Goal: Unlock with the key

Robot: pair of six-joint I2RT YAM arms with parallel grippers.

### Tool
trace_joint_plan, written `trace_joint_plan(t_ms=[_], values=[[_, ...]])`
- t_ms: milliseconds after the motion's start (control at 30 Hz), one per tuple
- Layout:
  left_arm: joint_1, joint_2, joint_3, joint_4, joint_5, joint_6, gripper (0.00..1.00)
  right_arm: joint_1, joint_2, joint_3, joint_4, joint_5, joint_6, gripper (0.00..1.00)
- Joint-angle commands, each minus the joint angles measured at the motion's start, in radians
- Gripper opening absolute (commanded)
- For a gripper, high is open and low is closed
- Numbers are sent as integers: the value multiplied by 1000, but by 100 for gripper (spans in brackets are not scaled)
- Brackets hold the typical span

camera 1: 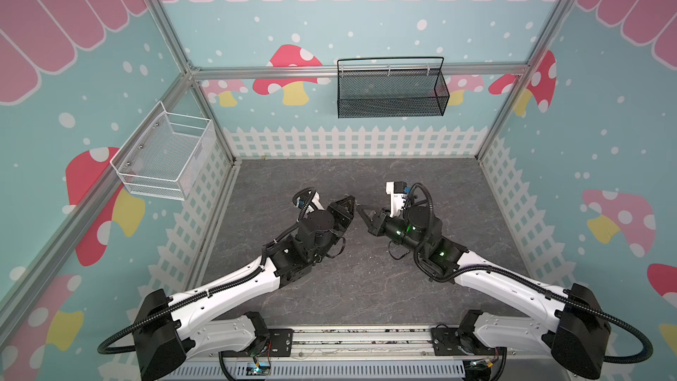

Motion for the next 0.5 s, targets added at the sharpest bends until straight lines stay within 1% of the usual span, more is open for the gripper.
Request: trace_joint_plan(t_ms=[0,100,167,300,467], values=[[-31,46,-36,-60,185,12,0,0,-13,50,153,-94,129,0],[-31,53,-54,-46,166,17,0,-1,-27,48,138,-68,146,0],[-26,52,-60,-34,166,20,0,-1,-33,53,114,-47,110,0],[-13,27,-45,-60,140,54,0,-1,-29,54,66,3,-4,0],[11,-5,-25,-129,79,116,0,2,-4,47,47,4,-168,0]])
